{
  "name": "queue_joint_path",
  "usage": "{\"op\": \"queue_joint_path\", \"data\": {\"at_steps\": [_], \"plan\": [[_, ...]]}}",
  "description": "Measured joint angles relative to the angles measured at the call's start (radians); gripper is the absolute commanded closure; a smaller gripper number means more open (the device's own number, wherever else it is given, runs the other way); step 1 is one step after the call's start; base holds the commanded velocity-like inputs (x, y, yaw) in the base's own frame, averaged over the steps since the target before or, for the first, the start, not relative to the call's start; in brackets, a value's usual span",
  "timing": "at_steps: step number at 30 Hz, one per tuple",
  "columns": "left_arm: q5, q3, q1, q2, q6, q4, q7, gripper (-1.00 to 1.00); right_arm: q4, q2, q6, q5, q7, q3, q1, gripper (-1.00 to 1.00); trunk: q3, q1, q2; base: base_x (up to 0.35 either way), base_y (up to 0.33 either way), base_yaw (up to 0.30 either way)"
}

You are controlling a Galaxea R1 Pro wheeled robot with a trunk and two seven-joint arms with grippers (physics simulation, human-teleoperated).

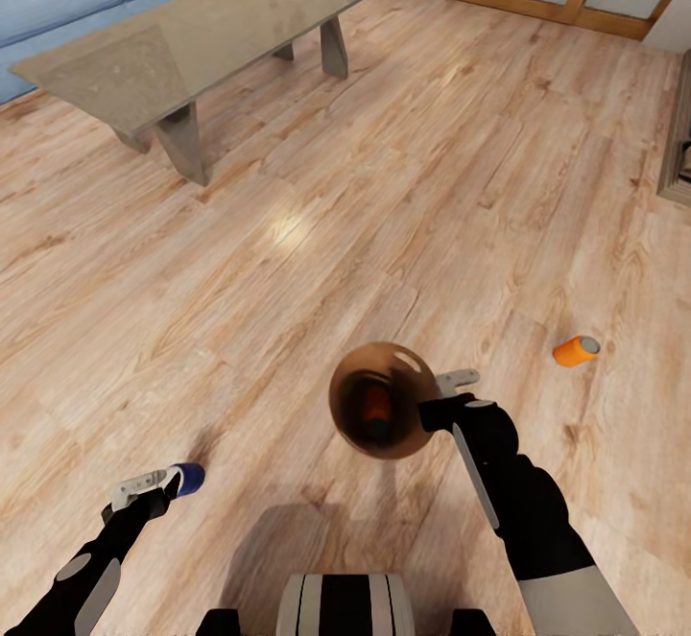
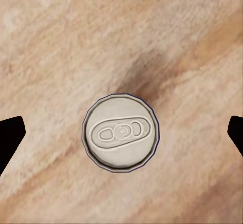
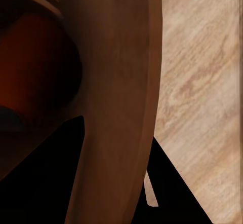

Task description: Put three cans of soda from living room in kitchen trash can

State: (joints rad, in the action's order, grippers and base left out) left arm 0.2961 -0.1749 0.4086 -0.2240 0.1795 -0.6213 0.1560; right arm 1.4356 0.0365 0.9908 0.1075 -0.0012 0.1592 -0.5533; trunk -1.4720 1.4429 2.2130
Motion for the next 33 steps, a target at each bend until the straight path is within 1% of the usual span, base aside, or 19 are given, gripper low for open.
{"op": "queue_joint_path", "data": {"at_steps": [7, 33], "plan": [[0.000, 0.000, 0.000, 0.000, 0.000, 0.000, 0.000, -1.00, 0.007, -0.002, 0.000, 0.000, 0.000, -0.001, -0.006, 1.00, -0.005, 0.000, 0.000, 0.000, 0.000, 0.000], [0.000, 0.000, -0.001, 0.000, 0.000, 0.000, 0.000, -1.00, 0.008, -0.003, -0.001, 0.000, 0.000, -0.002, -0.006, 1.00, -0.005, 0.000, 0.000, 0.000, 0.000, 0.000]]}}
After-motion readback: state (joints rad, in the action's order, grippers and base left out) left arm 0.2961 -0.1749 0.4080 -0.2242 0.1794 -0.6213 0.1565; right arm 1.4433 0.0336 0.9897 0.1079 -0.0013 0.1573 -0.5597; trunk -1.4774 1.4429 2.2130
